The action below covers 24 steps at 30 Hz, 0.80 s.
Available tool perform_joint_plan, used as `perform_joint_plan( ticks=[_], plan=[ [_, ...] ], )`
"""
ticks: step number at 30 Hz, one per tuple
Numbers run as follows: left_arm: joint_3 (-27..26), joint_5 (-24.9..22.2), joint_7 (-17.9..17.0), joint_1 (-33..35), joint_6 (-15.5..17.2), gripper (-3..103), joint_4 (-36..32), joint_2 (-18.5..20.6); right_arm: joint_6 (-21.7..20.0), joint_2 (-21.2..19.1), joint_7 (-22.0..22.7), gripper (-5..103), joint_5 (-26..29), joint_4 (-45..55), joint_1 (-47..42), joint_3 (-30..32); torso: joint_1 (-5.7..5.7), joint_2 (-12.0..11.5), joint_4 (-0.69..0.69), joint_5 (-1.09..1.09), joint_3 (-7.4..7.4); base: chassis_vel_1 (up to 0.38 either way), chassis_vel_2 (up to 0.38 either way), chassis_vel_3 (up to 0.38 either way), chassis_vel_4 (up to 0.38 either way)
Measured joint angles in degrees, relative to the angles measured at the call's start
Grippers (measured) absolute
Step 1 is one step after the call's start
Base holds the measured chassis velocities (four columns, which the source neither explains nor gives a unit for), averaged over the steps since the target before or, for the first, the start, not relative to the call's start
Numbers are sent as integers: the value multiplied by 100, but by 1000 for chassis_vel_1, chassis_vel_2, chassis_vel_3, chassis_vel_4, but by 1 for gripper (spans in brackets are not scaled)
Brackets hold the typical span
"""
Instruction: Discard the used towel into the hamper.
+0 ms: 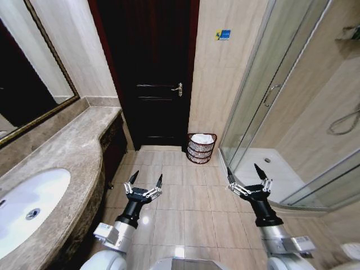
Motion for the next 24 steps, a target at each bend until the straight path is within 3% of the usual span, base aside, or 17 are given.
perform_joint_plan(
  ticks=[24],
  plan=[
    [0, 0, 0, 0, 0, 100, 0, 0, 0, 0, 0, 100, 0, 0, 0, 0, 0, 0, 0, 0, 0, 0, 0, 0, 0]
  ],
)
